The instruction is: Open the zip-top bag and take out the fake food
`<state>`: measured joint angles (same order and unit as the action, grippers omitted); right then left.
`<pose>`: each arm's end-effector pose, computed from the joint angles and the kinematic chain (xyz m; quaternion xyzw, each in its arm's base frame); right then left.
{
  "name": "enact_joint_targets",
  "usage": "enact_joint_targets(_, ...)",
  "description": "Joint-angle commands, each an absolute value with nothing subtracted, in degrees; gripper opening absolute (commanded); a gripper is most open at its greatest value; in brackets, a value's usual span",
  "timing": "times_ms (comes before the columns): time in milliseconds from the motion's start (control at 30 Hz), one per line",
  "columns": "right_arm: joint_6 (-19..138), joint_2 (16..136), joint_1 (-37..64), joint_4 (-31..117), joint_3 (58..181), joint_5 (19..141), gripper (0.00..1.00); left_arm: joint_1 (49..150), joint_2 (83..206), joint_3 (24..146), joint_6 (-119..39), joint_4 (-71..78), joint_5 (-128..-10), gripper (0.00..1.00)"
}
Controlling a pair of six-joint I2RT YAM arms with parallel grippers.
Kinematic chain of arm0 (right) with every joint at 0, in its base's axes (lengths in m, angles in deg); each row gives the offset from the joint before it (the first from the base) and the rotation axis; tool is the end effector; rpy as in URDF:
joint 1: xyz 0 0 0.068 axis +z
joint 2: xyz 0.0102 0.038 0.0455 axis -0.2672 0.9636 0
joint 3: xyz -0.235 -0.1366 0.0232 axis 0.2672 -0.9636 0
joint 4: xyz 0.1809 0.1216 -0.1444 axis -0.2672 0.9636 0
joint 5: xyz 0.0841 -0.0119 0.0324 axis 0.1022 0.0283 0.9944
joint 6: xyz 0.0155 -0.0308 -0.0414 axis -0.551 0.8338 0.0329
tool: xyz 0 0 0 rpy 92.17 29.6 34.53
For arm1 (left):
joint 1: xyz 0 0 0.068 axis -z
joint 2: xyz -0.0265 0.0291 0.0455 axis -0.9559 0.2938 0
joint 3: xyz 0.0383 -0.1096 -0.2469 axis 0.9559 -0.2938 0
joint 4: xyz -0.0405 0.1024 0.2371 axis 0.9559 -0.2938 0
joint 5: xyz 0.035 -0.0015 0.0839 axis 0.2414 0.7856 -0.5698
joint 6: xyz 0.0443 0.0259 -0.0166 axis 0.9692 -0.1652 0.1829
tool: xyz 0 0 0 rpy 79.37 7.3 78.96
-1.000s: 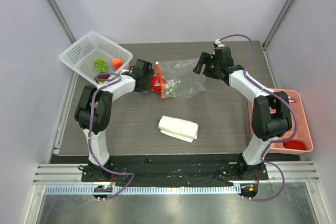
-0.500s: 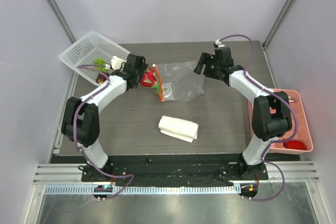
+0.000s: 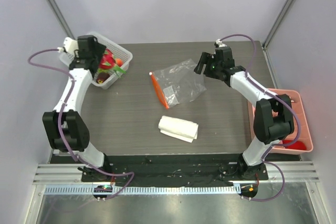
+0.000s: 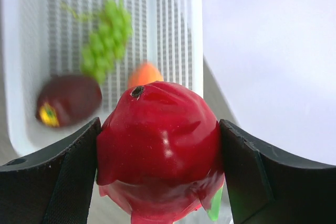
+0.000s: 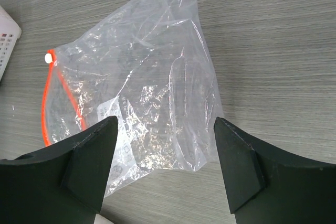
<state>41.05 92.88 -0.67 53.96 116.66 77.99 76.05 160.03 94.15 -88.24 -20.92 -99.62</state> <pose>0.3780 0.1039 0.2615 0.0562 0.8894 0.1984 0.4081 0.3665 -0.0065 0.3400 -0.4927 0.7063 -0.1069 0.4969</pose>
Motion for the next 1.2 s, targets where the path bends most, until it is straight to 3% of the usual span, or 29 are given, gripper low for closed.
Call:
enact_joint_targets(0,41.74,87.86,0.76,52.89,115.55,78.1,0.8,67.06,164.67,100.21,-89.24,-15.4,-92.18,0.0)
enact_joint_targets(133,41.57,85.57,2.95,52.8,114.14,78.01,0.8,62.2,171.62,104.26,-98.55,-16.72,-88.48,0.0)
enact_joint_targets(233,41.48,84.17,4.45,52.8,113.26,77.92,0.79,59.92,176.88,102.68,-108.8,-9.87,-84.98,0.0)
enact_joint_targets(400,41.65,82.67,5.94,52.8,111.85,77.75,0.79,58.94,187.09,114.41,-111.85,-8.81,-84.08,0.0)
enact_joint_targets(500,41.57,82.67,6.74,53.07,111.32,77.57,0.8,58.33,192.19,119.71,-109.73,-8.38,-83.83,0.23)
enact_joint_targets(533,41.65,82.58,7.35,53.07,111.15,77.57,0.8,58.15,192.47,119.38,-109.65,-6.89,-82.52,0.41)
enact_joint_targets(600,42.0,82.49,7.97,53.15,110.89,77.05,0.8,58.06,191.42,116.93,-109.38,-3.38,-82.15,0.61)
enact_joint_targets(633,41.92,82.58,8.05,53.07,110.8,76.87,0.8,58.06,190.89,115.96,-108.86,-1.44,-81.02,0.91)
enact_joint_targets(667,41.92,82.75,8.4,53.15,110.88,76.78,0.8,58.06,189.75,115.17,-108.51,-0.47,-80.4,1.0)
enact_joint_targets(967,41.39,81.09,10.17,53.15,110.45,76.43,0.8,56.66,177.45,97.96,-111.4,1.23,-77.5,1.0)
enact_joint_targets(1167,40.08,79.16,11.22,53.24,108.95,76.78,0.8,57.97,164.19,84.33,-110.7,1.21,-68.55,1.0)
